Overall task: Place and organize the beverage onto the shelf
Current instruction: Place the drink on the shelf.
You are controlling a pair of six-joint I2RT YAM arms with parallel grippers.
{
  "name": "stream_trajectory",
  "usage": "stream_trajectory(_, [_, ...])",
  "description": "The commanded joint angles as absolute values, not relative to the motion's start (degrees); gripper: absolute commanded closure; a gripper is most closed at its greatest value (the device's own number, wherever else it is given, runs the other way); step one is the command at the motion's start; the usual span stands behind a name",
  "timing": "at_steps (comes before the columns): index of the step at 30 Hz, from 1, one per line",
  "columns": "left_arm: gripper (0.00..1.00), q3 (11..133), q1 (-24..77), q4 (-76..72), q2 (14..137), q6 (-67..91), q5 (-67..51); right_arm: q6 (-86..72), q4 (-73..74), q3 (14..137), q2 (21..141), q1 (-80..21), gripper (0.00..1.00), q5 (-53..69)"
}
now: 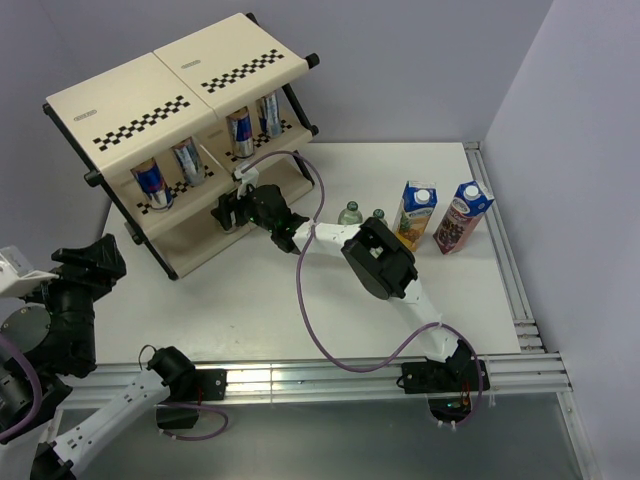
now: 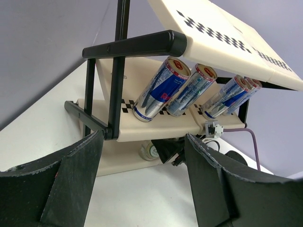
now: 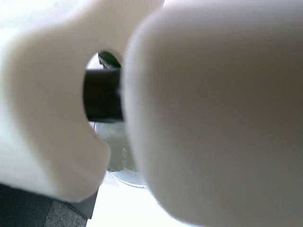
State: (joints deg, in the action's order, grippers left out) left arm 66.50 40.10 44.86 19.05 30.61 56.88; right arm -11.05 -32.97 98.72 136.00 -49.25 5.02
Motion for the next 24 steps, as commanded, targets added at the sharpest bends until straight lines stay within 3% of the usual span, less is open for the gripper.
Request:
stream_trajectory(1, [0.25,67.15,40.17,44.12,18.19,29.09,57.74,-13.27,-38.93,103.27,135.35,-47.90,0.30,5.18])
stream_trajectory(24, [0.25,67.76,40.17,44.65,17.40,28.39,58.71,-11.87,-39.72,101.95,134.47,-47.90,0.20,8.44])
